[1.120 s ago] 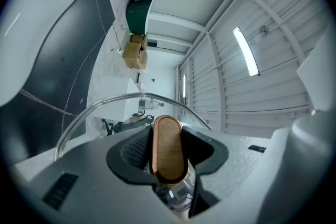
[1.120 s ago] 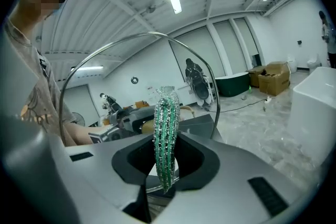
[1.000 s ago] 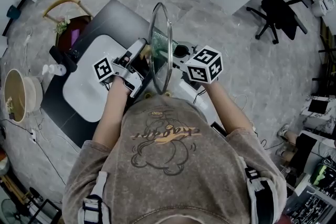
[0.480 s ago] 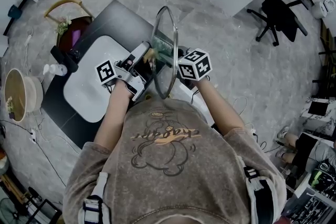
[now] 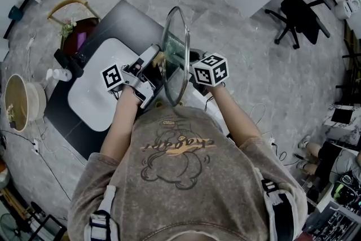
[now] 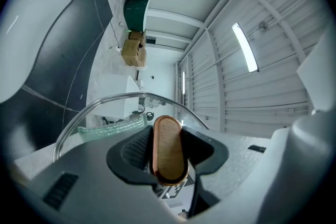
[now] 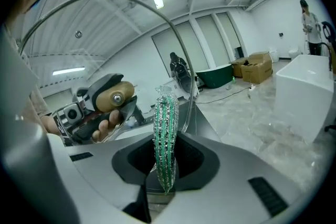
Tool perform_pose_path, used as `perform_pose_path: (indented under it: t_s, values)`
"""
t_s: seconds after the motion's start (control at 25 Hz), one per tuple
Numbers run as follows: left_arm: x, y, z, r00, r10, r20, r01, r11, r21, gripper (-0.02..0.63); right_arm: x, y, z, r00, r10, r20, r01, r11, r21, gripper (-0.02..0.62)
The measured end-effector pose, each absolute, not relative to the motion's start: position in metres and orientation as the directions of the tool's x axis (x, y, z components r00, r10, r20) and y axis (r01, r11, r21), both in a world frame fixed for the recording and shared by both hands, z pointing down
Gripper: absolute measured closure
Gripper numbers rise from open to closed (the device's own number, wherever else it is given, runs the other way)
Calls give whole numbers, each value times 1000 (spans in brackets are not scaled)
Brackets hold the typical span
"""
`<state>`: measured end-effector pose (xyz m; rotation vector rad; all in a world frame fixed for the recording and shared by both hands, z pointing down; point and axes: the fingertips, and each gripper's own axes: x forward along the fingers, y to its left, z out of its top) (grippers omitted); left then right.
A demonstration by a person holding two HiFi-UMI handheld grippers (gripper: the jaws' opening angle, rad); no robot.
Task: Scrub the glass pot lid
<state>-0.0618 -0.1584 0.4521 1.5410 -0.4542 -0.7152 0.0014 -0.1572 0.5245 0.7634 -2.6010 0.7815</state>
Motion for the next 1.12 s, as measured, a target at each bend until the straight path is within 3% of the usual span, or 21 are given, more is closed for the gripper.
perform_pose_path:
  t_s: [0.72, 1.12]
  values:
    - [-116, -157, 459, 668, -734, -121, 42, -125, 991, 434, 85, -156, 493, -724, -583, 369, -690, 596, -411, 506]
    - [-112, -160, 430, 638, -767, 70, -436, -285, 854, 434, 88, -154, 474, -720, -608, 335, -693, 602, -396, 506]
